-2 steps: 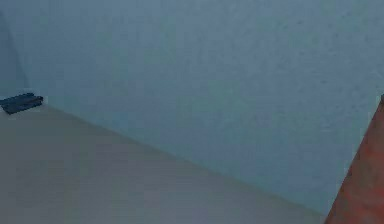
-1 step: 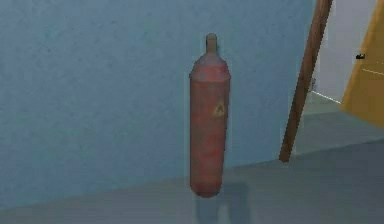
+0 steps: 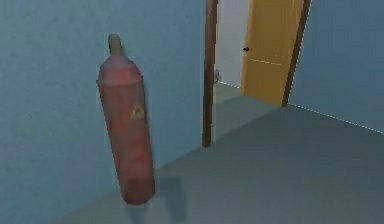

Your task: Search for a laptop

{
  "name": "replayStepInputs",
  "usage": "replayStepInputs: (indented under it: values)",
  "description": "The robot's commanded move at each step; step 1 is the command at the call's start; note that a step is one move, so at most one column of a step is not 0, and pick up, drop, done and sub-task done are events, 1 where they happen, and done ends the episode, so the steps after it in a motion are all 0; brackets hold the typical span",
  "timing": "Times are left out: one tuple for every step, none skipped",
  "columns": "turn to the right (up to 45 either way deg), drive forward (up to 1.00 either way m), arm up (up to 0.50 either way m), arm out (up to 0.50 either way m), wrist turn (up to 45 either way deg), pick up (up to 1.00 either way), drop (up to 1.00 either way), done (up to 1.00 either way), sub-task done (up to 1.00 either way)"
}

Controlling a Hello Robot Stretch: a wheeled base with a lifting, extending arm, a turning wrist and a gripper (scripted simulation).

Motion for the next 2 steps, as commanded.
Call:
replayStepInputs:
  values:
    - [0.0, 0.1, 0.0, 0.0, 0.0, 0.0, 0.0, 0.0, 0.0]
    - [30.0, 0.0, 0.0, 0.0, 0.0, 0.0, 0.0, 0.0, 0.0]
